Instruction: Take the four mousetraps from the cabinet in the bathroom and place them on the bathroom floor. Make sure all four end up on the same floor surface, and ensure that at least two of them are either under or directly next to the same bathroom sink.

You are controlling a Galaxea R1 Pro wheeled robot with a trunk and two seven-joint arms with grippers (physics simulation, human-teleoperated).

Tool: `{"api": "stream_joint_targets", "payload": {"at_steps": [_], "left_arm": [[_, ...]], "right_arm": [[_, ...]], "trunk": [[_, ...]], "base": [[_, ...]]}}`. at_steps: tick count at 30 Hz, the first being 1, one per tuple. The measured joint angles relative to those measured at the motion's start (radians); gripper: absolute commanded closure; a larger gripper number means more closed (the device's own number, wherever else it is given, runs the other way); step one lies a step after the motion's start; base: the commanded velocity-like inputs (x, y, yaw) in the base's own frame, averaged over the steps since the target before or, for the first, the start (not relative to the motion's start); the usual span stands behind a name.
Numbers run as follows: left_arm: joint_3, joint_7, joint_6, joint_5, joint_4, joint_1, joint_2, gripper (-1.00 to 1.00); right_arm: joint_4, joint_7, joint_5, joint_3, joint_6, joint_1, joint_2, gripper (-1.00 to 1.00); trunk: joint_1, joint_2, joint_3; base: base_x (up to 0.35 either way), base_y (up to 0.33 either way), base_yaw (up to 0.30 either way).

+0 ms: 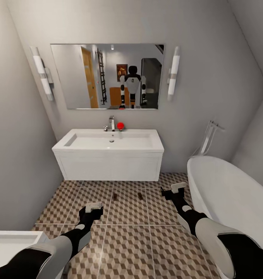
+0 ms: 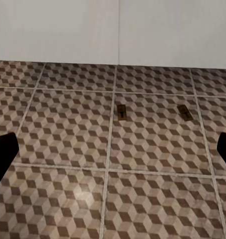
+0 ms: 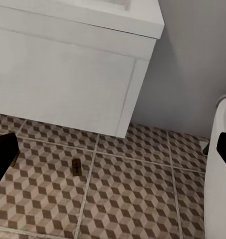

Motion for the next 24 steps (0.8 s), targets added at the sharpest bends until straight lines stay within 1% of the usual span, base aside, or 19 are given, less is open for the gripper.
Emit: {"api": "stream_joint_targets", "payload": {"at_steps": [24], "left_arm": [[0.0, 0.0, 0.0, 0.0, 0.0, 0.0, 0.0, -1.0]], "right_arm": [[0.0, 0.0, 0.0, 0.0, 0.0, 0.0, 0.0, -1.0]], "trunk": [[0.0, 0.0, 0.031]], "base": [[0.0, 0.0, 0.0]]}}
